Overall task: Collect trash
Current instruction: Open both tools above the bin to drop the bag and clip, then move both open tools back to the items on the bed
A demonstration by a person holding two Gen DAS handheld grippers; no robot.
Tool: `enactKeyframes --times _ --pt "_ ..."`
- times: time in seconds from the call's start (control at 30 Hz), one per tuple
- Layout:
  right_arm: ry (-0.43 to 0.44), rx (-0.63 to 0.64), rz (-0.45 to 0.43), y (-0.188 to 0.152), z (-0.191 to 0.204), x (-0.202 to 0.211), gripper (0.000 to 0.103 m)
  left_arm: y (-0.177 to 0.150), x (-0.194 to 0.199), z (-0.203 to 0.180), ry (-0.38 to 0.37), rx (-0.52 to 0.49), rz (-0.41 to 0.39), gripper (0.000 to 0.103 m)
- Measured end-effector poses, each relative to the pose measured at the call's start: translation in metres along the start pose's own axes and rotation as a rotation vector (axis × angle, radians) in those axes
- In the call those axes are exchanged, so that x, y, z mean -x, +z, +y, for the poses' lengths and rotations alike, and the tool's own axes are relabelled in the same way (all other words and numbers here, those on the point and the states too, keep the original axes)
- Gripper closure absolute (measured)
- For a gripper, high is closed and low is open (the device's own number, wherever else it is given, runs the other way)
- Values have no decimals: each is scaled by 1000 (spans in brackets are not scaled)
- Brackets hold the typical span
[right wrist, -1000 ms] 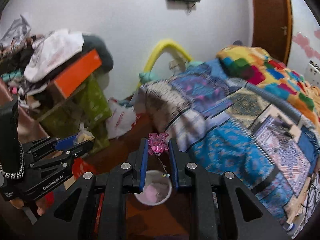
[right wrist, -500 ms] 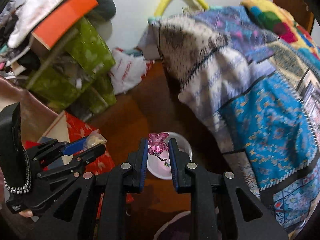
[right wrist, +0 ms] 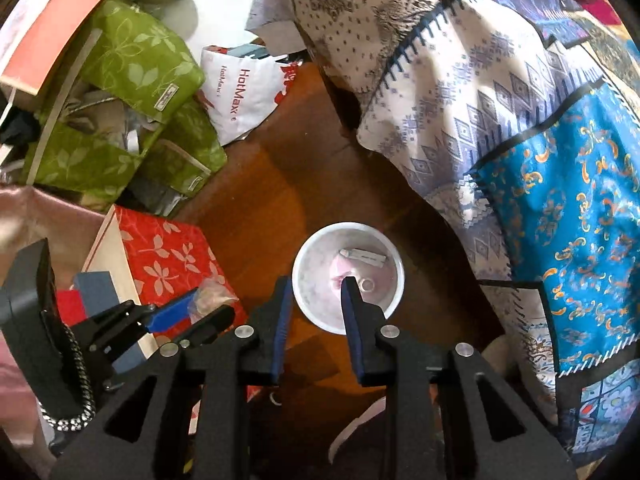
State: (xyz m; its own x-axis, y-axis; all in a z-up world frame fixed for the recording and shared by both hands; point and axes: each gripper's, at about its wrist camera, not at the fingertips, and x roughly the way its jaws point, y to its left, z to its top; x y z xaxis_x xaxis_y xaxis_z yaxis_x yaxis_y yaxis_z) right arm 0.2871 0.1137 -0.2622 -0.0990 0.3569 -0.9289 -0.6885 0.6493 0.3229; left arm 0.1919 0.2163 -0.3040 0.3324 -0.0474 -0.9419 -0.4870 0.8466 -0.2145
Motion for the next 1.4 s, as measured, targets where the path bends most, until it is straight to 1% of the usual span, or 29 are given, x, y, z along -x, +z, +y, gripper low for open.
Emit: enactKeyframes --times 0.1,0.2,0.3,0.37,0.47,0.57,0.73,0.93,1.07,1.2,1.27,1.3,1.33,1.4 --pt "-31 13 -10 -1 -4 4 79 7 -5 -6 -5 -2 6 74" --pt "-60 23 -22 -3 -9 10 79 14 -12 -12 -7 9 42 66" --pt "-69 27 -31 -6 -14 16 79 18 -15 -16 15 12 48 65" --pt "-82 37 -43 -9 -15 22 78 18 -12 -19 32 3 44 65" --pt "-94 51 -60 -13 -15 28 78 16 -4 -21 35 -2 31 64" --pt "-92 56 -79 -19 -14 37 78 14 11 -25 44 -13 4 64" --pt "-114 85 -129 -30 -9 58 78 7 47 -37 54 -39 -68 64" --pt "-123 103 -216 -46 -8 96 78 -2 94 -56 54 -75 -168 64" --pt "-137 109 -297 -60 -6 128 78 -7 125 -71 37 -85 -239 64" --pt "-146 113 -384 -73 -8 161 78 -9 158 -92 28 -116 -320 64" --pt "-150 109 -437 -80 -10 179 78 -9 173 -104 20 -133 -360 63" --pt "-156 105 -471 -85 -11 190 77 -10 181 -111 13 -142 -383 61" --pt "-158 102 -505 -90 -13 201 75 -11 189 -116 7 -150 -404 58" --pt "-159 99 -567 -100 -17 218 68 -11 204 -129 -8 -164 -453 56"
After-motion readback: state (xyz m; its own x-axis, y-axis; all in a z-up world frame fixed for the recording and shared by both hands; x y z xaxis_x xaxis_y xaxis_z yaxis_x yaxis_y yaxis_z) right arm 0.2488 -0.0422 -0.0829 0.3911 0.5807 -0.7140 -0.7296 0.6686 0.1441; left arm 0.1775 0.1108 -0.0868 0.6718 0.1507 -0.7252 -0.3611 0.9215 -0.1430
